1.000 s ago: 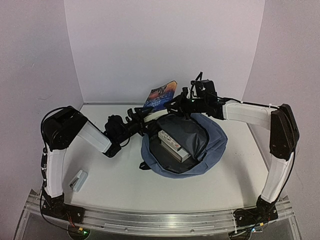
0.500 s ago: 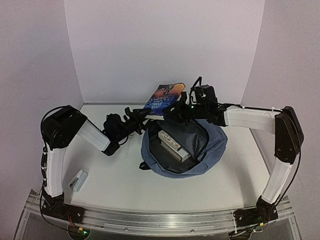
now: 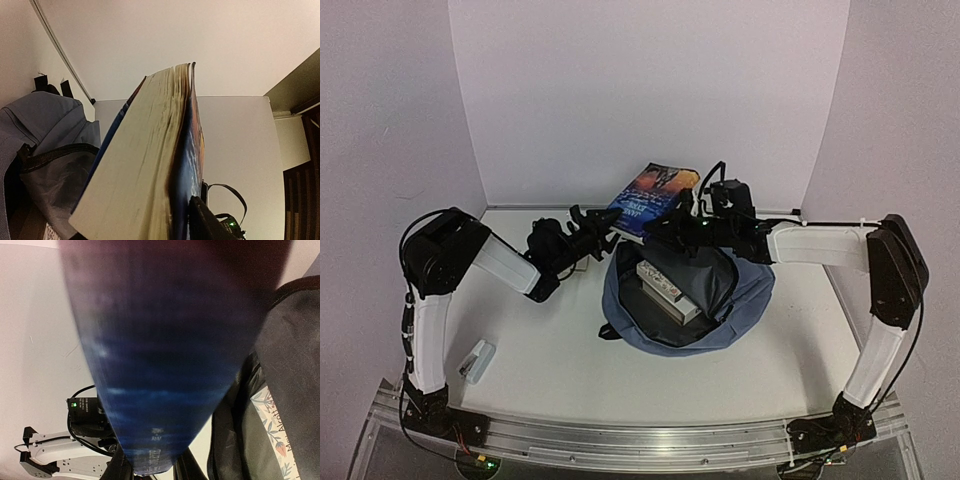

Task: Pack the student bag
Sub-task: Pick up the book from the center of the board.

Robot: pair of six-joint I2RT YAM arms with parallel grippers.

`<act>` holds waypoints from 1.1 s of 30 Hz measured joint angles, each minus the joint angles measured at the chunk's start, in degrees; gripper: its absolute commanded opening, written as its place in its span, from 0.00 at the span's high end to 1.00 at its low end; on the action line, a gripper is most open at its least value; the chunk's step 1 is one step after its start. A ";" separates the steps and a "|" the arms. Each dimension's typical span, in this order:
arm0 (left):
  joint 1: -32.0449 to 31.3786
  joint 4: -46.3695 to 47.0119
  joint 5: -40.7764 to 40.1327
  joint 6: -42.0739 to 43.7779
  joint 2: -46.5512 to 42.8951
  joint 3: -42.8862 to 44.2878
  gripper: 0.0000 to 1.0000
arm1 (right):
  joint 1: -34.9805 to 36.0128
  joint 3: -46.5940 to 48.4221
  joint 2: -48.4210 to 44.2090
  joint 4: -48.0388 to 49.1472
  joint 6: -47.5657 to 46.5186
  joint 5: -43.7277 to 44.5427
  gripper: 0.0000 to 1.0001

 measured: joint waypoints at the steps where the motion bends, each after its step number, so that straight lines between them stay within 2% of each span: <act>1: 0.10 -0.12 0.19 0.18 0.00 0.21 0.64 | 0.00 0.00 0.00 0.33 -0.08 0.01 1.00; 3: 0.28 -0.04 0.70 0.60 0.00 0.29 0.84 | 0.00 0.00 0.00 0.76 -0.30 -0.05 0.98; 4: 0.34 0.02 1.06 0.86 0.00 0.35 0.92 | 0.00 0.00 0.00 0.74 -0.51 -0.24 0.92; 5: 0.44 -0.02 1.47 1.09 -0.01 0.38 0.97 | 0.01 0.00 0.00 0.66 -0.86 -0.37 0.80; 8: 0.57 -0.72 2.16 2.14 -0.54 0.37 1.00 | -0.01 -0.04 -0.05 0.26 -2.28 -0.62 0.41; 9: 0.67 -1.36 2.28 3.27 -1.07 0.32 1.00 | -0.04 -0.09 -0.24 0.10 -3.35 -1.45 0.32; 12: 1.17 -8.65 4.67 10.02 -5.59 0.05 1.00 | -0.51 -0.72 -1.61 -2.41 -6.19 -4.59 0.16; 15: 1.04 -22.99 5.36 21.20 -13.07 0.02 1.00 | -2.30 -0.97 -4.37 -5.09 -9.24 -7.80 0.11; 18: 0.21 -39.92 3.39 34.78 -20.75 1.11 1.00 | -7.05 -1.11 -8.80 -7.52 -12.24 -10.17 0.07; 21: -2.78 -56.12 -3.35 49.75 -25.73 5.49 1.00 | -12.49 -2.31 -13.56 -8.48 -14.23 -11.73 0.05; 23: -5.36 -62.60 -8.44 58.01 -27.52 7.95 1.00 | -15.23 -3.27 -15.86 -8.82 -15.16 -12.37 0.05; 28: -14.28 -69.60 -22.47 80.32 -30.30 10.01 1.00 | -17.06 -4.53 -17.88 -11.79 -17.75 -14.02 0.05; 33: -25.09 -66.72 -37.31 102.71 -27.19 10.37 1.00 | -17.67 -4.72 -17.88 -15.99 -20.18 -14.73 0.05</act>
